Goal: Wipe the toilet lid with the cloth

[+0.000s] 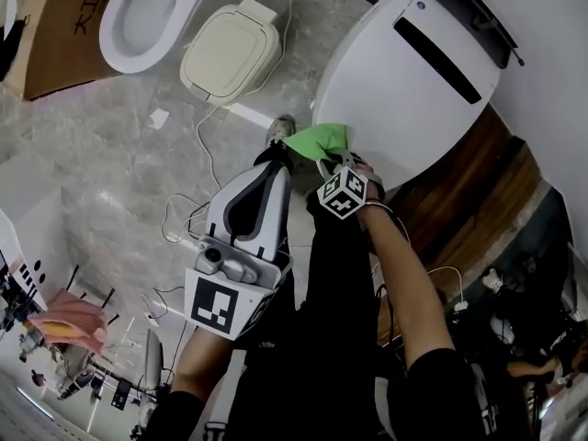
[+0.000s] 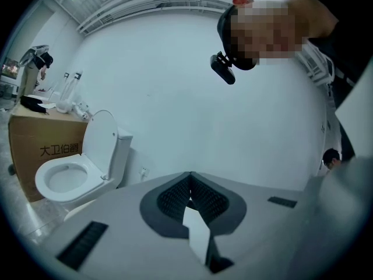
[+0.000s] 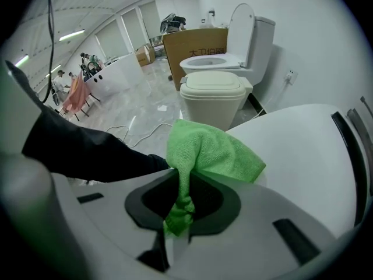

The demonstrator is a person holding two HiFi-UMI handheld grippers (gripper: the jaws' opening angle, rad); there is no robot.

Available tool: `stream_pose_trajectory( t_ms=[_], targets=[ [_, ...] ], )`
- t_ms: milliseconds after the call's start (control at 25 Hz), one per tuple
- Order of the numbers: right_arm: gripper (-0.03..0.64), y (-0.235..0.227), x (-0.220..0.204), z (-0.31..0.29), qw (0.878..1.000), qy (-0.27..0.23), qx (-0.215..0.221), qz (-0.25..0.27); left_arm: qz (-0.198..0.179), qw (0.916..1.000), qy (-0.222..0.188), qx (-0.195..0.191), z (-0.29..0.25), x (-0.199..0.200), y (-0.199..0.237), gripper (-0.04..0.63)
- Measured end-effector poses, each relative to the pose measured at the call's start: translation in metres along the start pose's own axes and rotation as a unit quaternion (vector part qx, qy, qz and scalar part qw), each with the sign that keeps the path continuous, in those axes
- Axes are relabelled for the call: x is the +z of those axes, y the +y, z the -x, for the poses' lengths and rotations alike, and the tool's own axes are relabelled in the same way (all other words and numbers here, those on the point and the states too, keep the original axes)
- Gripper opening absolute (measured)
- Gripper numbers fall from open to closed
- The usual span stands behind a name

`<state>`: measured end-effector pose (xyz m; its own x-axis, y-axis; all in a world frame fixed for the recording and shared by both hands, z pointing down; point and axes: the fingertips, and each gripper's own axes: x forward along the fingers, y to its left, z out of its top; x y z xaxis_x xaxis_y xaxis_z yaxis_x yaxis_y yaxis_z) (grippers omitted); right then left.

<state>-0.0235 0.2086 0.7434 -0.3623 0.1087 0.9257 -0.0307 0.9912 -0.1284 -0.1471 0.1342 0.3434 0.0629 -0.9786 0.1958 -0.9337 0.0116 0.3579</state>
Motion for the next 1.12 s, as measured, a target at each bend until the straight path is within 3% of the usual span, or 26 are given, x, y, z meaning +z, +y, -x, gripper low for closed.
stream_pose_trajectory(
  t_ms=[400, 720, 920, 1120],
  targets=[
    [0.066, 0.047, -0.072, 0.017, 0.999, 0.012, 0.038, 0.016, -0.012, 0.9989, 0.011, -0.044, -0.021, -0.005, -0.053, 0.002],
    [0.066, 0.049, -0.143, 0.039, 0.998, 0.032, 0.043, -0.043, -0.023, 0.9957, 0.035, -0.083, -0.039, -0.011, -0.106, 0.002],
    [0.066, 0.038, -0.174, 0.070, 0.989, 0.029, 0.028, -0.145, -0.054, 0.9911, 0.041, -0.115, -0.043, 0.010, -0.142, 0.002],
    [0.066, 0.003, -0.172, 0.139, 0.956, -0.029, -0.027, -0.290, -0.062, 0.9887, 0.034, -0.132, -0.042, 0.048, -0.170, 0.002]
  ],
)
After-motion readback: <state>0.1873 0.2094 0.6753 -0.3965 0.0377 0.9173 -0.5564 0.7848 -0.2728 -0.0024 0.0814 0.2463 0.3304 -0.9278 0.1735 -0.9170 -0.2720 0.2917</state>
